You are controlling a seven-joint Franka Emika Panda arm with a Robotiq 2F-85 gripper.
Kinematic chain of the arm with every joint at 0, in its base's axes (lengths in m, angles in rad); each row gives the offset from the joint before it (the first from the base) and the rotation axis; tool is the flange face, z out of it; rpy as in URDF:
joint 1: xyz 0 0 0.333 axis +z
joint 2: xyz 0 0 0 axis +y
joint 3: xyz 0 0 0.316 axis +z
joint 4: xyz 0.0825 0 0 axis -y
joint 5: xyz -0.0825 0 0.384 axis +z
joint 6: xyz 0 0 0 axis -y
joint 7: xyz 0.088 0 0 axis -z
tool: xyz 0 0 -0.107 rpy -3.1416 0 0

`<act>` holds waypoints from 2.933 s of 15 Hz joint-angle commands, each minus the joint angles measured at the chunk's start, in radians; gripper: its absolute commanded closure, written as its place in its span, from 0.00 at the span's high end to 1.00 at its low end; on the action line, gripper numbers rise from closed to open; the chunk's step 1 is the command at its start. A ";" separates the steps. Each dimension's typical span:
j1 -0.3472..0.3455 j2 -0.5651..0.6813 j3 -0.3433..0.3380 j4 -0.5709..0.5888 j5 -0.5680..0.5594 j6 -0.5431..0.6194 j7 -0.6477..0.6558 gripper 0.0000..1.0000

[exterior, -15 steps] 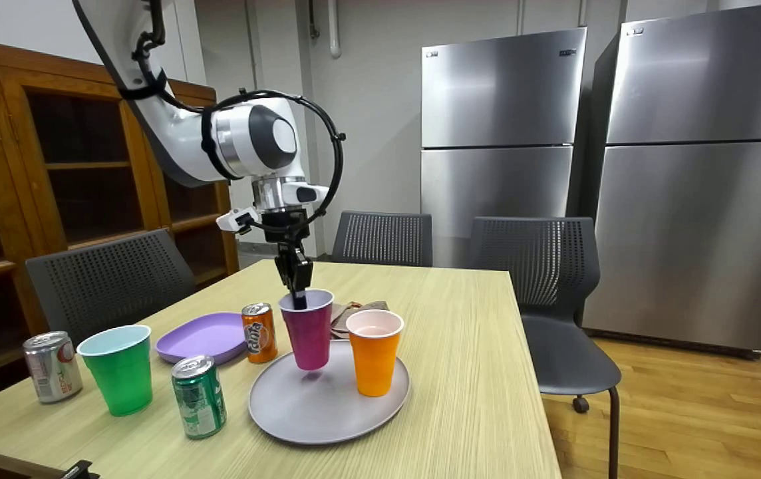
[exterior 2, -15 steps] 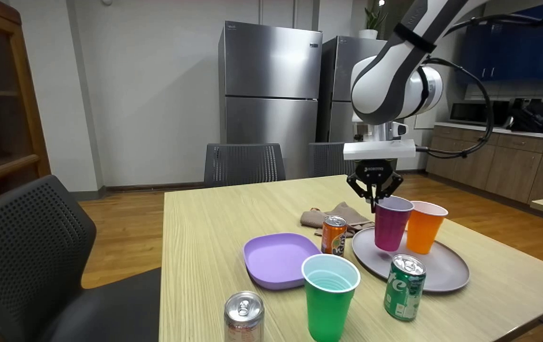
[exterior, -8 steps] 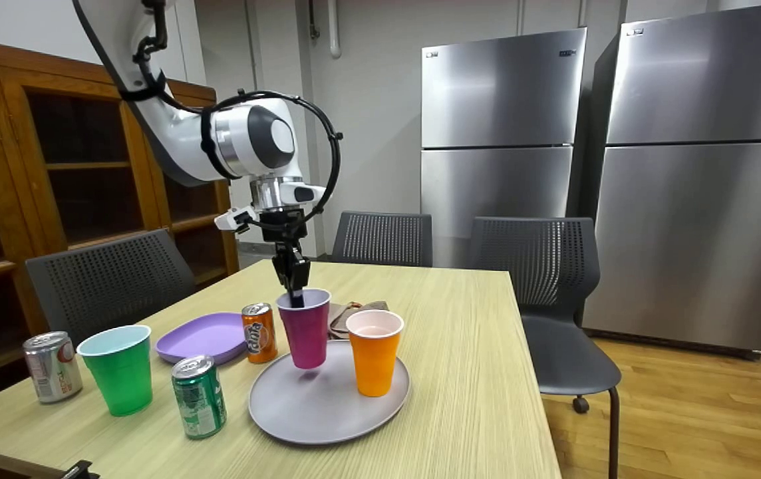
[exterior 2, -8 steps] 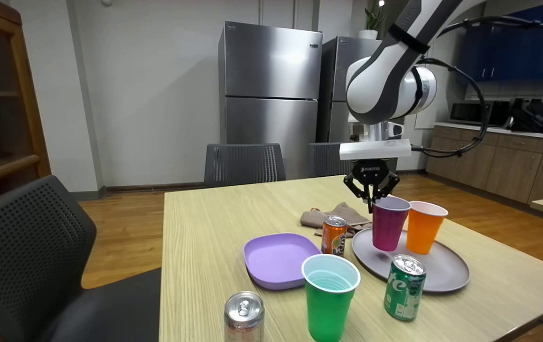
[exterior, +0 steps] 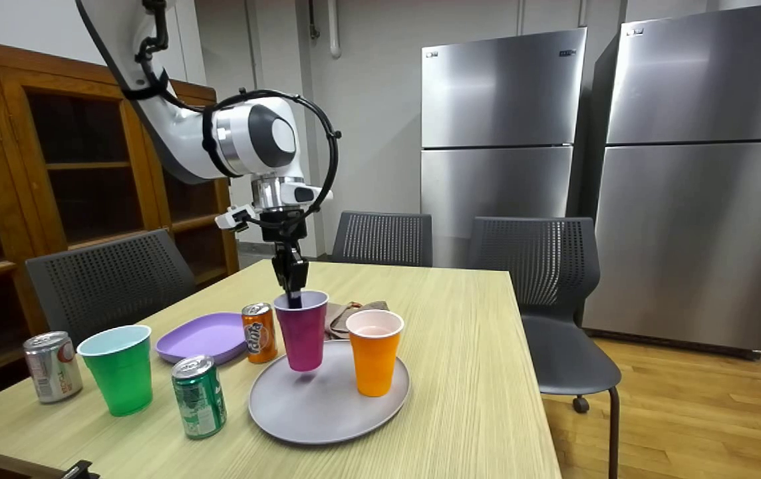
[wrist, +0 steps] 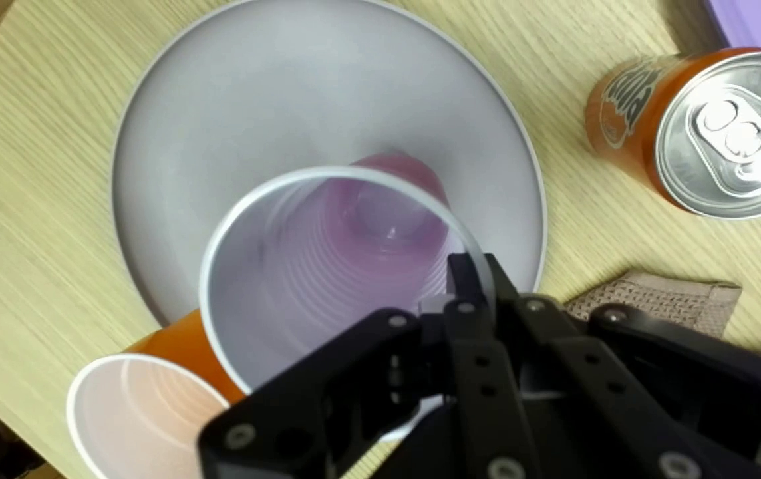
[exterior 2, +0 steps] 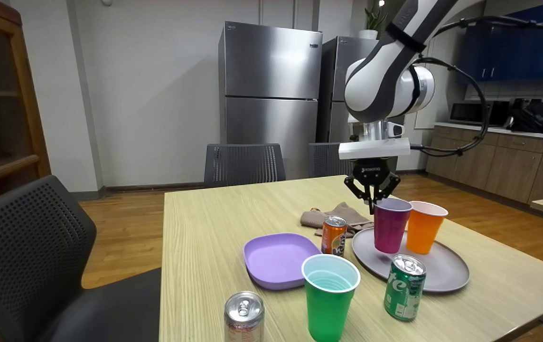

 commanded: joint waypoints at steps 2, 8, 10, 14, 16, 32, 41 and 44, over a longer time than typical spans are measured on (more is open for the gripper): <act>-0.017 0.123 -0.017 0.107 0.029 -0.017 -0.034 0.01; -0.021 0.189 -0.032 0.183 0.047 -0.033 -0.043 0.01; -0.021 0.198 -0.034 0.196 0.051 -0.034 -0.049 0.01; -0.021 0.207 -0.036 0.211 0.055 -0.037 -0.056 0.10; -0.018 0.188 -0.037 0.194 0.056 -0.037 -0.056 0.37; -0.026 -0.040 -0.052 -0.009 0.069 0.008 -0.107 1.00; -0.029 -0.113 -0.045 -0.068 0.048 -0.004 -0.083 1.00; -0.029 -0.115 -0.045 -0.073 0.048 0.000 -0.083 1.00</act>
